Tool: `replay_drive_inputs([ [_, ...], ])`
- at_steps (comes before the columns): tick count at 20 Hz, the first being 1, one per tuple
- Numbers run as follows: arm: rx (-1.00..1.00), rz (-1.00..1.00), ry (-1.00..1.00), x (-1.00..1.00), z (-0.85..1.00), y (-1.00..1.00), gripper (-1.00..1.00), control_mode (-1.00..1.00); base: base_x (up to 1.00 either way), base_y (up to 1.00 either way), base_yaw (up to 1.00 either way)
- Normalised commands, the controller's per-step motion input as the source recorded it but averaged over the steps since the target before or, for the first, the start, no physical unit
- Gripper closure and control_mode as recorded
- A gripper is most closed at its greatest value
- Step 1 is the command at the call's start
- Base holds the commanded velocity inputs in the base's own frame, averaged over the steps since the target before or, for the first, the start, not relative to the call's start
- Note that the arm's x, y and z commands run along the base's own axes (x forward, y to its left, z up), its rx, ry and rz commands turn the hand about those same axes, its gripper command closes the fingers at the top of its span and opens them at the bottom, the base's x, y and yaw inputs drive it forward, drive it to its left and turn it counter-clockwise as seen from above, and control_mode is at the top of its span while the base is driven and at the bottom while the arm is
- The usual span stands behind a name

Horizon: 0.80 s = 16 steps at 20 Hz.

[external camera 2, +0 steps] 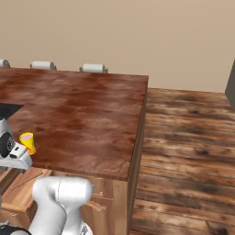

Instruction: Pick up the straw from the left drawer and put it inside the smoothie cup.

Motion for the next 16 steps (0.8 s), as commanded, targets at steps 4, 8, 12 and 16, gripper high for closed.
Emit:
replay_drive_inputs([
  [4,0.0,-0.04,0.01,-0.01,-0.88,0.05,-1.0,-1.0,0.0,0.0,0.0],
  [8,0.0,-0.03,0.02,0.01,-0.78,0.24,-1.0,-1.0,0.0,0.0,0.0],
  [12,0.0,-0.01,0.02,0.0,-0.51,0.61,-1.0,-1.0,0.0,0.0,0.0],
  [16,0.0,0.0,0.01,0.0,-0.34,0.29,-1.0,-1.0,0.0,0.0,0.0],
])
